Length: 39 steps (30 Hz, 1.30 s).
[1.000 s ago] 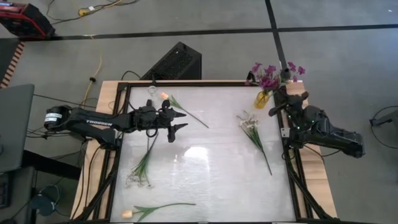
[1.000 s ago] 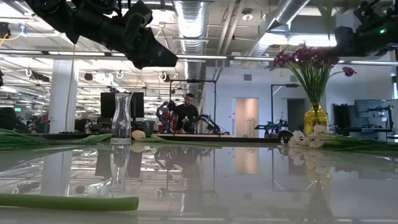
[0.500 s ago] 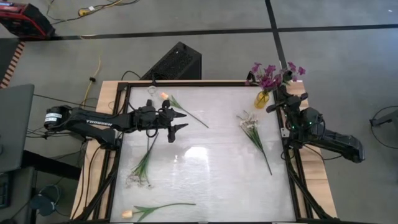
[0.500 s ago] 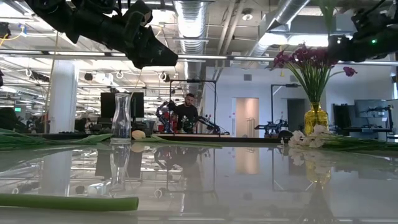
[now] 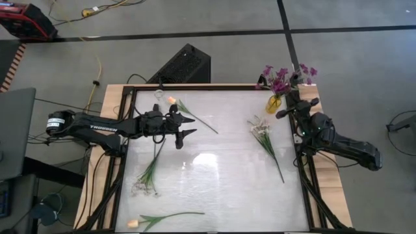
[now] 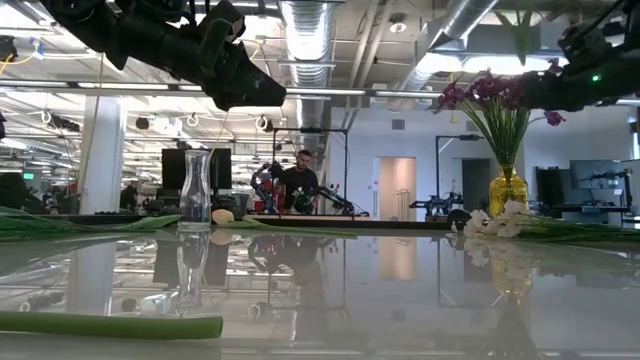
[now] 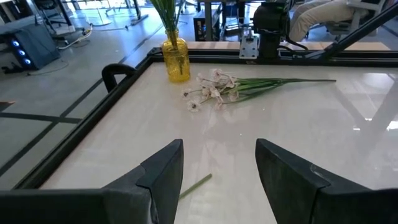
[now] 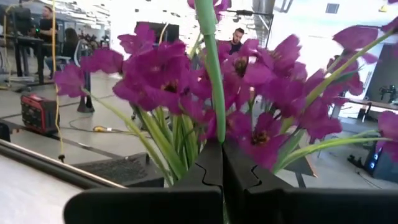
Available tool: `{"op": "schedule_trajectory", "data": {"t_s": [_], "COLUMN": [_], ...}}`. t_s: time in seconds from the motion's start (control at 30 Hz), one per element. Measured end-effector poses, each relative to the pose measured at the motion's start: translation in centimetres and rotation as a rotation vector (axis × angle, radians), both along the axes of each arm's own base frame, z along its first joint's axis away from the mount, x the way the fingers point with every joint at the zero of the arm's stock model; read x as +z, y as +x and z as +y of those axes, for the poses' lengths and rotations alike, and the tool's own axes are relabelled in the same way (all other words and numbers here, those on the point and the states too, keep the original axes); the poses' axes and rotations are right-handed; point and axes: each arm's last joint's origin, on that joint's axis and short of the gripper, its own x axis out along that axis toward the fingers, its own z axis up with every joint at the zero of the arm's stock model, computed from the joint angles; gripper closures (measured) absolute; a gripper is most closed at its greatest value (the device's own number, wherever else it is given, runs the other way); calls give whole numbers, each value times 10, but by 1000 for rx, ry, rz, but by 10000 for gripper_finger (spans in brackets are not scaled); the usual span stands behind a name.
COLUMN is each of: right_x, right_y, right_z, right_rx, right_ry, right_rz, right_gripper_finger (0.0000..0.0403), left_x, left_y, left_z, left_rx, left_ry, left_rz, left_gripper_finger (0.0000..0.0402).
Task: Sort flowers into vase by color
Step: Put the top black tulip into the yellow vase
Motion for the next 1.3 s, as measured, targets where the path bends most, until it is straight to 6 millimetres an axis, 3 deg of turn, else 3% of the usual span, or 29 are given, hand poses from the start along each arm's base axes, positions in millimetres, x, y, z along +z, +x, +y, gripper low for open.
{"op": "schedule_trajectory", "data": {"t_s": [0.87,1.3], "right_x": [-18,-32], "right_y": [-1,3], "right_z": [-9,-17], "right_rx": [-7,43], "right_ry": [128,236], "right_rz": [-89,-7], "right_gripper_finger": [386,382], "left_x": [-1,-1], "left_y": [0,0], "left_z": [-1,-1], "left_rx": [-20,-20], "left_ry": [-12,-12], "left_rz": [5,5], "left_gripper_finger": [212,212]}}
